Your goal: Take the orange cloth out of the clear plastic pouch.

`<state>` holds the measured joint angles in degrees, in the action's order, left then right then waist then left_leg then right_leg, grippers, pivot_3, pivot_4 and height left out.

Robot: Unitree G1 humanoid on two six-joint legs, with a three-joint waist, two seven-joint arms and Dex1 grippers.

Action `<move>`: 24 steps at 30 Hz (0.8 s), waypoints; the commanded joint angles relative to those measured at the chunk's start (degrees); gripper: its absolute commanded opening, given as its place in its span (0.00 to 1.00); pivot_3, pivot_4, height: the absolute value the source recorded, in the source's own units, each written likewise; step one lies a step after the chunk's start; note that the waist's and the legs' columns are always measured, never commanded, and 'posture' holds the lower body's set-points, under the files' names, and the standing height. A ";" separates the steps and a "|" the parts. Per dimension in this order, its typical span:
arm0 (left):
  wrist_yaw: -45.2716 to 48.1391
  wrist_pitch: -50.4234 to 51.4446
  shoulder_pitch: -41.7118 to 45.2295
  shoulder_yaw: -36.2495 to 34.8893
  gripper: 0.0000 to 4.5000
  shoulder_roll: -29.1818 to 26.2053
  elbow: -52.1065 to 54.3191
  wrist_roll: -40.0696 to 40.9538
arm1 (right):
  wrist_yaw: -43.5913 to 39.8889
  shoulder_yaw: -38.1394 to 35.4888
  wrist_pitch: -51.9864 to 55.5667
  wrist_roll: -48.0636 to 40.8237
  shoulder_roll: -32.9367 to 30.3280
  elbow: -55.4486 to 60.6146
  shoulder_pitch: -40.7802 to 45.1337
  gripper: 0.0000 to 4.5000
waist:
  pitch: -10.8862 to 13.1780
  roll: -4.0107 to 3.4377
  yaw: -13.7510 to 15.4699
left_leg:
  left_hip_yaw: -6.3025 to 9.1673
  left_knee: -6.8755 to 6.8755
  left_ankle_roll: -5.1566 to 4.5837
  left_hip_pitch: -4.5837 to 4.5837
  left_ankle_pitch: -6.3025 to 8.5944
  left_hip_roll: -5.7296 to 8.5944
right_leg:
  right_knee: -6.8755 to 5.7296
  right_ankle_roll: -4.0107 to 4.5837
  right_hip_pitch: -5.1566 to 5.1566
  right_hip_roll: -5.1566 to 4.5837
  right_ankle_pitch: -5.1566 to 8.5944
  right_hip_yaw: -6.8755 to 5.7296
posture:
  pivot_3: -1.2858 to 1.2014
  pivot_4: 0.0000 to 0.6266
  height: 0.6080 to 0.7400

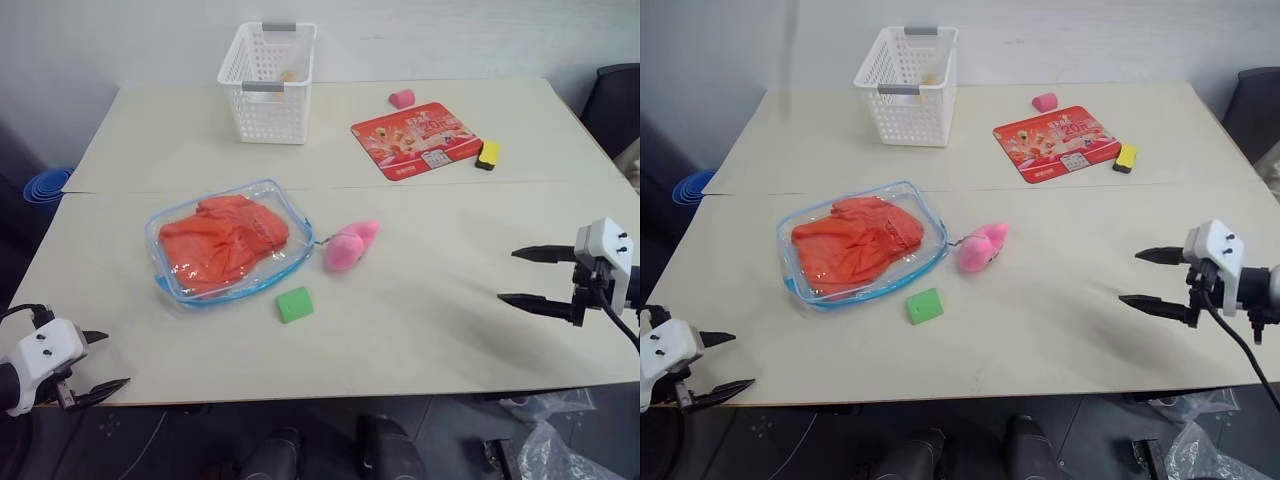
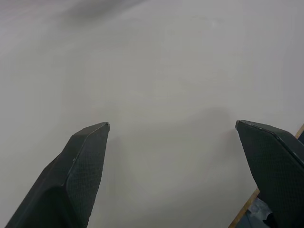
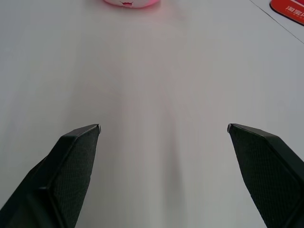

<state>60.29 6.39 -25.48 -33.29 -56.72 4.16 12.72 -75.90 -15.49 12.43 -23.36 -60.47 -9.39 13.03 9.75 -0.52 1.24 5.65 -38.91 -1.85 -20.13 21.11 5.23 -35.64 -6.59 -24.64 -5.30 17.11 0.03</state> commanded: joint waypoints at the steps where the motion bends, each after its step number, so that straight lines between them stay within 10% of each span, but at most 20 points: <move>1: 1.20 0.08 -0.63 -1.10 1.00 -0.01 1.28 0.49 | 0.39 -0.57 -0.86 -0.20 0.29 0.56 0.74 1.00 | 0.00 0.00 0.01 | 0.00 0.00 0.00 0.00 0.00 0.00 | 0.00 0.00 0.00 0.00 0.00 0.00 | 0.52 0.24 1.00; 24: -1.35 4.39 4.61 0.29 1.00 2.85 2.91 2.92 | 5.66 -1.01 -2.09 0.75 3.40 2.22 0.19 1.00 | 0.00 0.00 0.02 | 0.01 -0.02 0.00 0.00 0.00 0.01 | -0.03 -0.01 0.00 0.00 0.00 -0.01 | 0.52 0.24 1.00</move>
<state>59.32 10.03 -21.06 -32.58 -53.92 6.10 14.65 -70.86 -15.49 10.33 -21.98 -57.21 -8.99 13.02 9.75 -0.52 1.26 5.66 -38.93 -1.85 -20.13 21.10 5.24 -35.69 -6.60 -24.65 -5.30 17.11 0.02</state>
